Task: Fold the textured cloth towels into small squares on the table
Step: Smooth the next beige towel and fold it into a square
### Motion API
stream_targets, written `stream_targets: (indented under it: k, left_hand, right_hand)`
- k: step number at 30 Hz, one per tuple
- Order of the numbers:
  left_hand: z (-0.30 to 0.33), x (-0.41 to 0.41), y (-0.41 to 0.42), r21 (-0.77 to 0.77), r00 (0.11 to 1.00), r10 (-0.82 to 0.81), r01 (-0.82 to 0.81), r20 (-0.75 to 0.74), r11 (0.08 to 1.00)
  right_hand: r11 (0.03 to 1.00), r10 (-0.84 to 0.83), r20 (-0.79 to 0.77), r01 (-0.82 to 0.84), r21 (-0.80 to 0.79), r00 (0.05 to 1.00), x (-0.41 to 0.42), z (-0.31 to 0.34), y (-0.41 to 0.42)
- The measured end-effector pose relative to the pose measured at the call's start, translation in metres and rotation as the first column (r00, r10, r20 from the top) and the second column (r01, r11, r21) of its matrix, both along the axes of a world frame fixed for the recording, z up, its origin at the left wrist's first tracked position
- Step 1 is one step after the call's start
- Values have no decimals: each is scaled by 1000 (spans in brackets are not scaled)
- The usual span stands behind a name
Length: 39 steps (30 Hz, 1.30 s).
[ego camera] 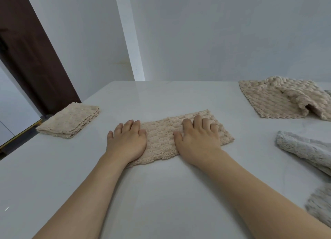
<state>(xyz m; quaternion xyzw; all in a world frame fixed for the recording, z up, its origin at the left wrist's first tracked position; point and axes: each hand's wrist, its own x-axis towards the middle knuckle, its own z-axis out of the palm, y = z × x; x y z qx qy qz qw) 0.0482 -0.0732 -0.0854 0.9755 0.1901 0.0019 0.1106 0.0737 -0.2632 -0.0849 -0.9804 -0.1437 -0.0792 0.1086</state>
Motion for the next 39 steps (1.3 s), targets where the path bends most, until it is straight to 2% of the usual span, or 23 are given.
stream_targets:
  k: [6, 10, 12, 15, 18, 25, 28, 31, 35, 37, 39]
  left_hand:
    - [3, -4, -14, -1, 999, 18, -18, 46, 1000]
    - [12, -9, -18, 63, 997, -39, 34, 72, 997]
    - [16, -10, -12, 59, 987, -72, 64, 147, 996]
    - [16, -3, -2, -105, 938, -94, 137, 335, 985]
    - [12, 3, -1, -257, 896, -126, 253, 426, 933]
    - [7, 4, 5, -378, 859, -150, 365, 490, 851]
    - [8, 3, 5, -346, 847, -194, 397, 495, 850]
    - [12, 4, 6, -378, 873, -206, 390, 443, 839]
    - [18, 2, 6, -556, 883, -180, 420, 434, 718]
    - [20, 0, 8, -706, 896, -127, 416, 425, 573]
    - [19, 1, 10, -783, 898, -142, 433, 416, 447]
  right_hand:
    - [998, 47, -26, -46, 41, 999, 13, 5, -11]
    - [995, 73, -21, -71, 67, 997, 21, 6, -22]
    - [993, 79, -18, -77, 85, 997, 24, 6, -25]
    - [992, 91, 18, -92, 85, 996, 28, 7, -29]
    - [991, 99, 45, -102, 90, 994, 32, 8, -34]
    - [974, 65, 138, -93, 207, 988, 26, 12, -26]
    - [980, 128, 85, -139, 140, 988, 26, 8, -25]
    - [978, 128, 46, -134, 159, 991, 32, 6, -33]
    - [951, 134, 45, -141, 276, 990, 41, 2, -37]
    - [918, 149, 19, -146, 369, 989, 44, -1, -38]
    - [907, 168, -20, -146, 396, 986, 46, -3, -38]
